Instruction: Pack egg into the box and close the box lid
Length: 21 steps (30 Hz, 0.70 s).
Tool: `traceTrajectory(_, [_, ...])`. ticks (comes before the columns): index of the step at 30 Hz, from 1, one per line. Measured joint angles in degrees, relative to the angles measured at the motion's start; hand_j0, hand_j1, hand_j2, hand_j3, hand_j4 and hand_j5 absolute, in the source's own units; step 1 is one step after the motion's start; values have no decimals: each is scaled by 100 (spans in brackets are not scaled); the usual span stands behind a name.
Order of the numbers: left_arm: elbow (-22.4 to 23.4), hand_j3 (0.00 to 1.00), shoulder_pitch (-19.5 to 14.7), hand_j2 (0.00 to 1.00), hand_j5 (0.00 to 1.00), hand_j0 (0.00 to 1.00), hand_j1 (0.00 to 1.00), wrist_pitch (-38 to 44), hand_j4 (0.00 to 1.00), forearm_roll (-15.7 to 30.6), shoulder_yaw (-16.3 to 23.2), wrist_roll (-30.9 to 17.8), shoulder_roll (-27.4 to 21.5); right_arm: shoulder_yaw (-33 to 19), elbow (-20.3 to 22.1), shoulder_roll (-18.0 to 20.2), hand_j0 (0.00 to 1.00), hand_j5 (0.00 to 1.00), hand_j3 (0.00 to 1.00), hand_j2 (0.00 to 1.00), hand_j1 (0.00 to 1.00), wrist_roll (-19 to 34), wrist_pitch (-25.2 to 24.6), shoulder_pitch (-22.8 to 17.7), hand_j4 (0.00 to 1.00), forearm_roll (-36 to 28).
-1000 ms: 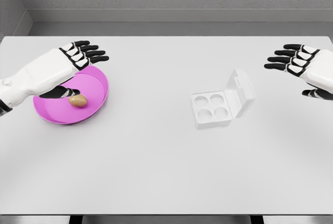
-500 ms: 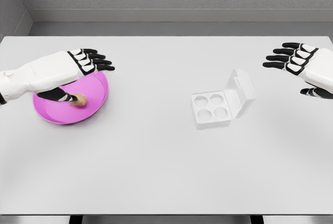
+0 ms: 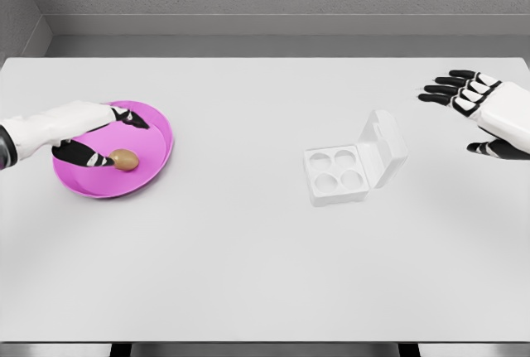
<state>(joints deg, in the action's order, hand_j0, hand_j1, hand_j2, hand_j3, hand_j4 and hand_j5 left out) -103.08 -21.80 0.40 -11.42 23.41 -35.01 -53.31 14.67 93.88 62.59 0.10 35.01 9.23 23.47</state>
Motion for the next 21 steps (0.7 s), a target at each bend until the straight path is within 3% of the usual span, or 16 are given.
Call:
traceTrajectory(6, [4, 68, -26, 68, 68, 68, 68, 190, 68, -447, 263, 0, 3, 13, -573, -168, 100, 100, 100, 100, 100, 32, 0, 105, 100, 326])
traceTrajectory(9, [4, 76, -26, 76, 76, 76, 76, 252, 76, -681, 312, 0, 47, 17, -796, -346, 100, 100, 100, 100, 100, 303, 0, 184, 100, 432])
traceTrajectory(12, [26, 76, -17, 76, 76, 76, 76, 297, 76, -960, 333, 0, 150, 19, -983, -626, 100, 100, 100, 100, 100, 451, 1, 351, 100, 571])
traceTrajectory(21, [122, 76, -18, 76, 76, 76, 76, 562, 76, -1647, 513, 0, 490, 21, -1153, -834, 100, 100, 100, 100, 100, 822, 3, 369, 100, 732])
